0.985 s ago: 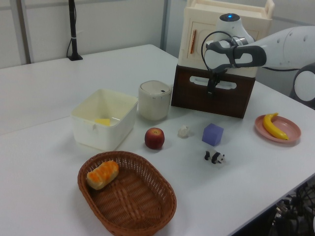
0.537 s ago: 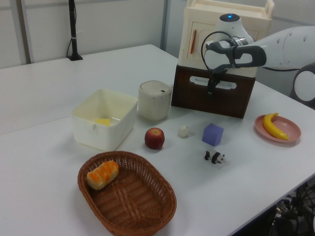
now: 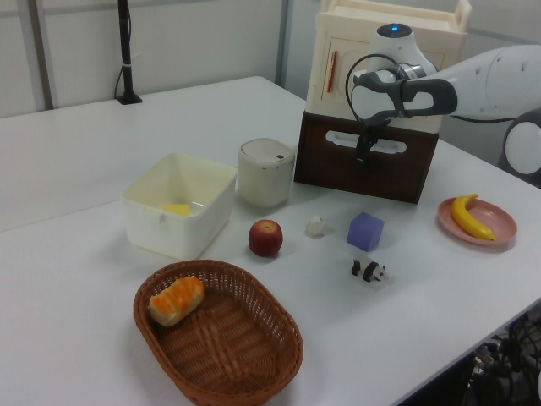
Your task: Slide the drawer open
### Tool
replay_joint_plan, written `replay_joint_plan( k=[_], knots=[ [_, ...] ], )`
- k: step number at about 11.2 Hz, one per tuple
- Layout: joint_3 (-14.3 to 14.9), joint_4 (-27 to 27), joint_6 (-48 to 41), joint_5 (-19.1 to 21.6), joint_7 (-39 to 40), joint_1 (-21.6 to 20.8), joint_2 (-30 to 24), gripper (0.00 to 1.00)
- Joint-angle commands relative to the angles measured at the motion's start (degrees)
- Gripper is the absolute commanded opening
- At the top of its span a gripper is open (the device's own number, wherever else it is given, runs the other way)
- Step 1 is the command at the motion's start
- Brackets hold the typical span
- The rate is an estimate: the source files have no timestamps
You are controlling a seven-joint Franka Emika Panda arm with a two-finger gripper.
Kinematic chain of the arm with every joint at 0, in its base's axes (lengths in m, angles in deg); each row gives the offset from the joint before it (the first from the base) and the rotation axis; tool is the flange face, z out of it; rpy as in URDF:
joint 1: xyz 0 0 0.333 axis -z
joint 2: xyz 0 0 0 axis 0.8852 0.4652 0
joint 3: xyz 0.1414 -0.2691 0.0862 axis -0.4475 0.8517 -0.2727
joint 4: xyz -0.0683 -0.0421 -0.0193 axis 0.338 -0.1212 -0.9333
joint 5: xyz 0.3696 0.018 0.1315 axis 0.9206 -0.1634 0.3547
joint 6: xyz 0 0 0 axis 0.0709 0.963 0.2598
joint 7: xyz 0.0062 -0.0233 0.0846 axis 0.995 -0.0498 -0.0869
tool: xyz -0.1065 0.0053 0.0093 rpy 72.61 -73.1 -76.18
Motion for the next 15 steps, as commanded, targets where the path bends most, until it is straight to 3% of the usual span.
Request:
replay_joint_plan(
  k=[1, 5, 6, 7, 15],
  knots=[
    [0.25, -1.45, 2.74, -1.02, 1.18, 0.95, 1.40, 1.00],
    [0.25, -1.45, 2.83, -1.11, 1.18, 0.95, 1.49, 0.98],
    [0.25, -1.36, 2.83, -1.11, 1.18, 0.95, 1.40, 0.94],
    [0.25, -1.36, 2.83, -1.11, 1.18, 0.95, 1.40, 0.84],
    [0.25, -1.36, 2.74, -1.02, 1.09, 1.03, 1.40, 0.83]
  ],
)
